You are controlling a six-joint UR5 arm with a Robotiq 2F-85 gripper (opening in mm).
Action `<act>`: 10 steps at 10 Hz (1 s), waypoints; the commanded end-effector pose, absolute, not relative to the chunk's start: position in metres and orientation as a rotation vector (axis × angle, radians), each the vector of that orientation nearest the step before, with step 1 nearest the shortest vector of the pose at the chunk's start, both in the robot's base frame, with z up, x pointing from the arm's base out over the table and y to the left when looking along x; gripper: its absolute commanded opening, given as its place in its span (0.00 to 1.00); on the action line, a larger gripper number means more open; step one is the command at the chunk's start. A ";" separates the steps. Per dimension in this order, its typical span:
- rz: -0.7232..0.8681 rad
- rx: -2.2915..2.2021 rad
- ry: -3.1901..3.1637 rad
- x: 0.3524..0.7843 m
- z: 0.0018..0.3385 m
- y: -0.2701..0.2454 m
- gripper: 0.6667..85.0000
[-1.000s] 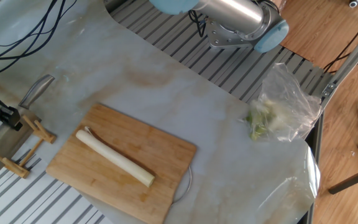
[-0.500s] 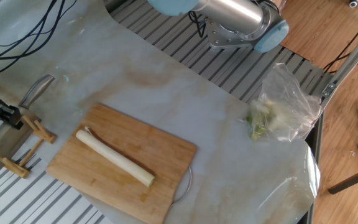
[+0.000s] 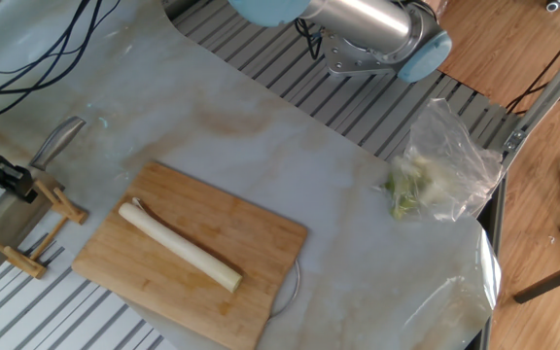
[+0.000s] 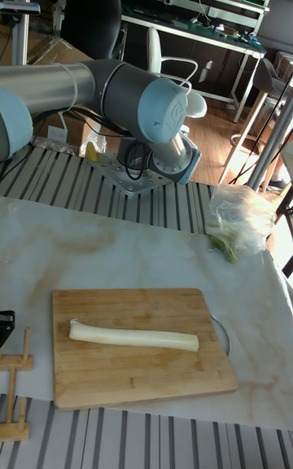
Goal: Chop the scallions
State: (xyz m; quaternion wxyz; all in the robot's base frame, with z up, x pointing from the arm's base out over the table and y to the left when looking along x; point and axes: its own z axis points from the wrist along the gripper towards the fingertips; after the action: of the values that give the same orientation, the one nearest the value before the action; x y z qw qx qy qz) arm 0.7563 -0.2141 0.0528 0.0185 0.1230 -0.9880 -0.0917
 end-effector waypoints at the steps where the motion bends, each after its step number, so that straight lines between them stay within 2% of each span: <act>1: -0.315 0.359 -3.078 0.759 0.052 -0.211 0.31; 10: -0.318 0.362 -3.078 0.758 0.052 -0.212 0.29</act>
State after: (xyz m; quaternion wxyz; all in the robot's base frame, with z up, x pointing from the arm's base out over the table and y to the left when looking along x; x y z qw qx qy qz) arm 0.7576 -0.2133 0.0504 0.0166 0.1170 -0.9882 -0.0969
